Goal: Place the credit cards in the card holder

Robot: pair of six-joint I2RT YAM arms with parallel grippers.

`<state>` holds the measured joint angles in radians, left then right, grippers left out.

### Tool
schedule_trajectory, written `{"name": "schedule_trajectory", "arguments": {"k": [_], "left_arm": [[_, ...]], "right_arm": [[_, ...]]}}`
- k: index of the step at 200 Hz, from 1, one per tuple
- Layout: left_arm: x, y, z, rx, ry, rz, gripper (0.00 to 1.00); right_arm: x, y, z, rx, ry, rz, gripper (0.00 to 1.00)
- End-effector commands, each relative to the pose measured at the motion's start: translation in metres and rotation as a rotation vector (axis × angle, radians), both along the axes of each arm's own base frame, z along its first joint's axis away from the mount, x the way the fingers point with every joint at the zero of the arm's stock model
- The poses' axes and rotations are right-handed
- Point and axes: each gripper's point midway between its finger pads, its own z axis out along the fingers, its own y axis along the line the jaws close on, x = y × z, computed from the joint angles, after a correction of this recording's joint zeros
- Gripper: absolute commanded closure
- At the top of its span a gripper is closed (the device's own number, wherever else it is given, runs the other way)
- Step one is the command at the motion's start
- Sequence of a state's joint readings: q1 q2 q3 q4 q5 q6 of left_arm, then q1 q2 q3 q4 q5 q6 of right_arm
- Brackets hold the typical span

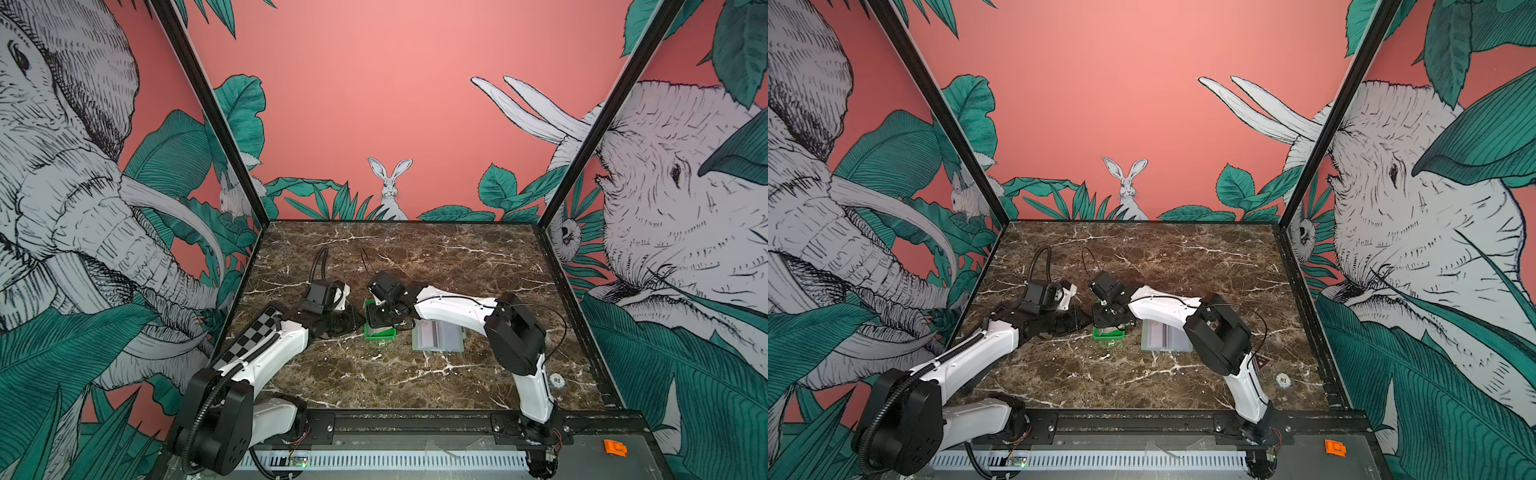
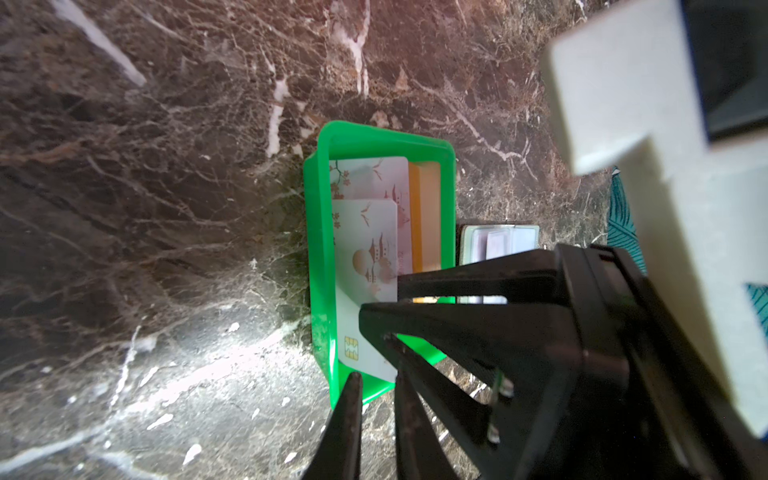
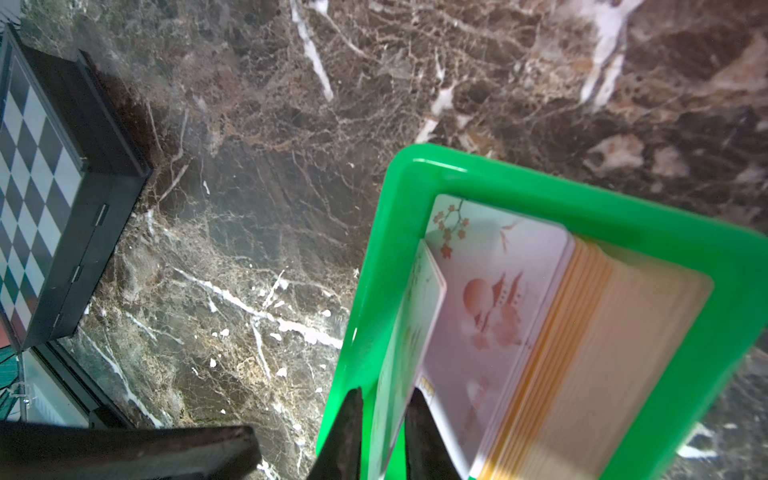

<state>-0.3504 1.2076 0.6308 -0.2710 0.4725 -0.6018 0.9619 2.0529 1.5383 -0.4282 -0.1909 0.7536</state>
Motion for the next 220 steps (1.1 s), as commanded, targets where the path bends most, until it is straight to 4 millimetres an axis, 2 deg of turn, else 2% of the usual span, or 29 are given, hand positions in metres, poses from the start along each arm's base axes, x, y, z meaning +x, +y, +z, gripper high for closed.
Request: {"name": "schedule_trajectory", "arguments": {"k": [1,28,66,82,131,147,166,199,207,220], "left_arm": [[-0.005,0.003,-0.003,-0.001,0.004,-0.001,0.82],[-0.007,0.002,-0.004,-0.006,0.010,-0.004,0.82],[-0.007,0.002,-0.001,-0.018,0.002,-0.001,0.82],[-0.008,0.002,0.000,-0.023,0.002,-0.001,0.82],[-0.010,-0.003,-0.001,-0.057,0.005,-0.009,0.83],[-0.009,-0.004,-0.001,-0.065,0.006,-0.011,0.82],[-0.008,-0.005,-0.001,-0.070,0.007,-0.011,0.82],[-0.006,-0.006,-0.002,-0.066,0.008,-0.013,0.83],[-0.006,-0.007,-0.002,-0.069,0.008,-0.013,0.82],[-0.005,-0.007,-0.003,-0.070,0.010,-0.011,0.83]], "right_arm": [[0.001,0.009,0.007,0.026,-0.017,0.008,0.77],[0.002,0.010,0.007,0.028,-0.019,0.002,0.73],[0.007,-0.003,-0.001,-0.047,-0.032,-0.047,0.74],[0.010,-0.007,-0.002,-0.071,-0.045,-0.051,0.77],[0.010,0.001,-0.005,-0.035,-0.036,-0.047,0.86],[0.011,-0.003,-0.006,-0.051,-0.041,-0.059,0.93],[0.013,-0.009,-0.003,-0.056,-0.051,-0.076,0.96],[0.022,-0.028,0.004,-0.061,-0.081,-0.124,0.96],[0.025,-0.032,0.006,-0.060,-0.084,-0.135,0.92],[0.029,-0.038,0.009,-0.056,-0.090,-0.146,0.81]]}}
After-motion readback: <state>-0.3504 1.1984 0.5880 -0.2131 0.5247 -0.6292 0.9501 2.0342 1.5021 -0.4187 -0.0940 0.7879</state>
